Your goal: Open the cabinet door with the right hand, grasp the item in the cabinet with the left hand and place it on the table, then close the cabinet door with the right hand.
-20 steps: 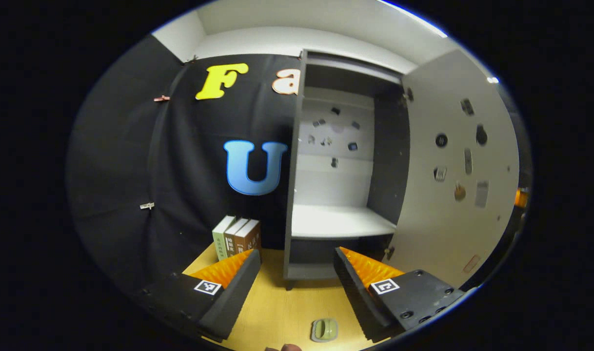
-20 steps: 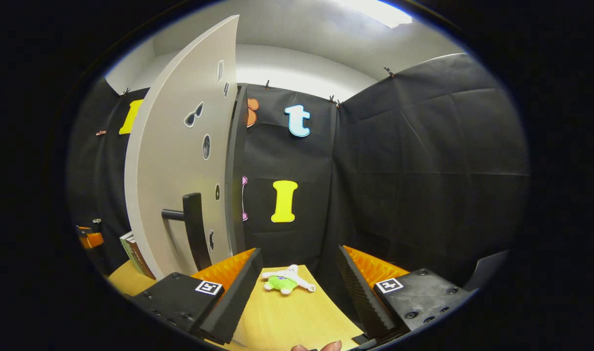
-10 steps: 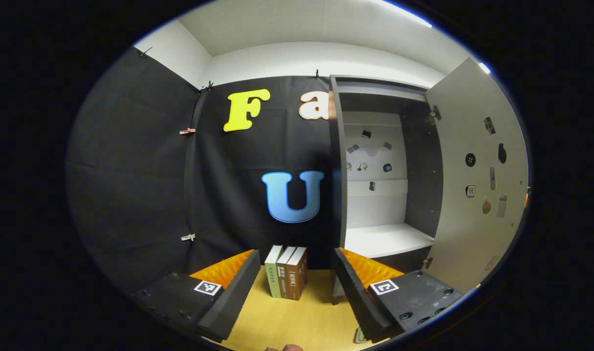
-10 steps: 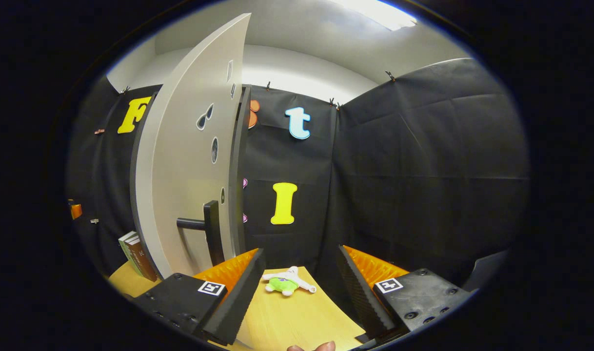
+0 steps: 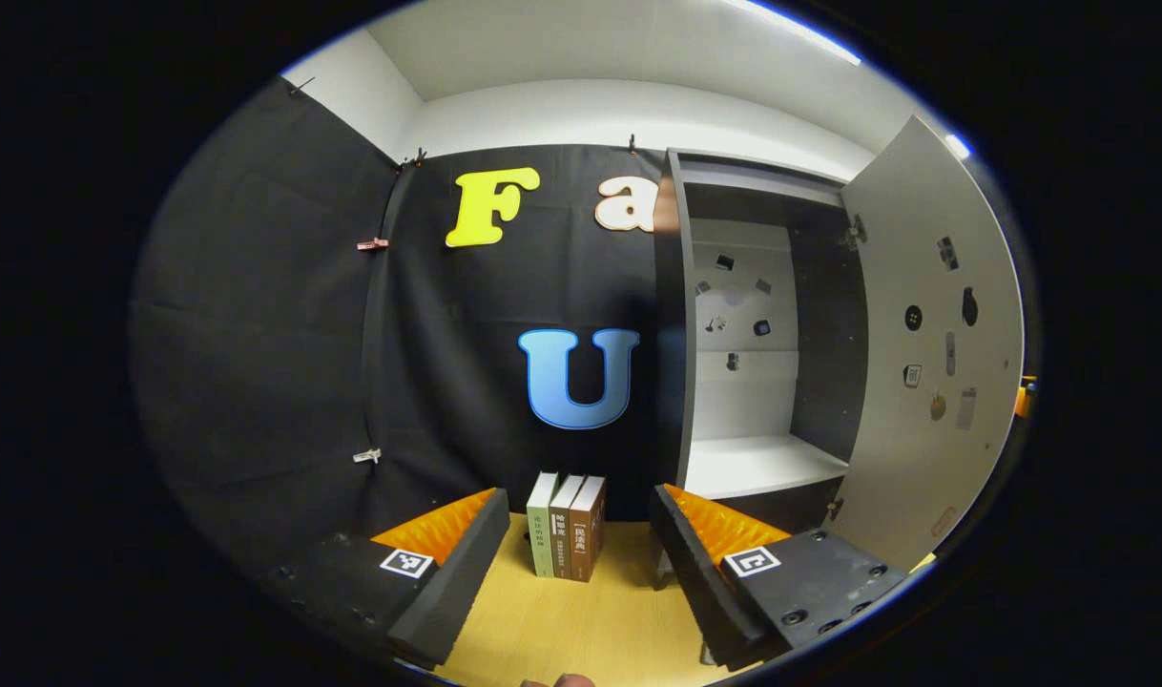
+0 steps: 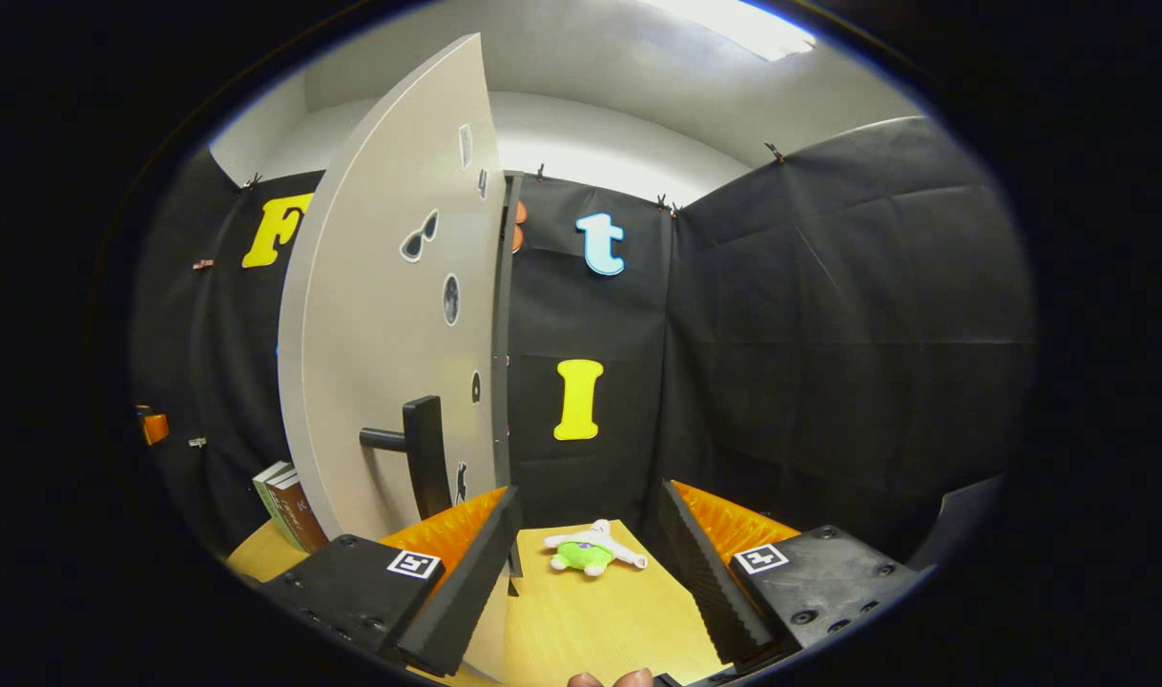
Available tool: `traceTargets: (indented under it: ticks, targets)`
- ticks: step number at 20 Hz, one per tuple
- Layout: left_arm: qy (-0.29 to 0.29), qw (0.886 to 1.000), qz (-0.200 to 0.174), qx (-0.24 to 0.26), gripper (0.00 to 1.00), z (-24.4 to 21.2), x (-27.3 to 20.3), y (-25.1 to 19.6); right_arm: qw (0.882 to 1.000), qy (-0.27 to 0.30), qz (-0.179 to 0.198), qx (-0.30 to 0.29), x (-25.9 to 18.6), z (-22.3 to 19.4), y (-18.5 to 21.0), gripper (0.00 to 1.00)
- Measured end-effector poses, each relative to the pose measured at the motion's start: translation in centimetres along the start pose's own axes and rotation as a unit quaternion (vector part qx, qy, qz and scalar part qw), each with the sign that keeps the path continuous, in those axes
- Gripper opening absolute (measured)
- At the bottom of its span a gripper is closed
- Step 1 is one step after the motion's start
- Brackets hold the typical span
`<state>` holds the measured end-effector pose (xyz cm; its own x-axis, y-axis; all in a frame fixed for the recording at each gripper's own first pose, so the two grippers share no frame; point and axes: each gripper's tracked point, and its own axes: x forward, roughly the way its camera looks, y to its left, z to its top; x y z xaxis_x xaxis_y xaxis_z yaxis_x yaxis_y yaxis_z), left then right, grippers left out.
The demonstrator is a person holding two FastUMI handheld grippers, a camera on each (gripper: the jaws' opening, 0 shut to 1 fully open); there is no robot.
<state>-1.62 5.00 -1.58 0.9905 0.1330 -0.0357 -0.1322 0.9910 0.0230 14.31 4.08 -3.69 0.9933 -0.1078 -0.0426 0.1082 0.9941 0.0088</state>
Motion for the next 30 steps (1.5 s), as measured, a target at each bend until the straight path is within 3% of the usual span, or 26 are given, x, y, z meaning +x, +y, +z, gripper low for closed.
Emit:
traceTargets:
  ticks: [11,21,25,30]
  targets:
    - [-0.001,0.999,-0.035,-0.005,0.95,-0.4,0.4,1.1,0.999,0.005,0.019,0.025,-0.5,-0.4,7.5,0.96]
    - [-0.009,0.999,-0.030,0.003,0.95,0.0,0.5,3.1,0.992,0.002,0.123,0.010,-0.6,0.4,18.6,0.97]
    - [-0.009,1.000,-0.027,0.001,0.95,0.0,-0.2,3.2,0.989,-0.006,0.150,0.019,-1.9,0.9,20.3,0.98]
    - [-0.012,0.999,-0.034,0.002,0.95,0.3,-1.1,2.1,0.989,-0.007,0.143,0.030,-2.7,1.3,19.3,0.98]
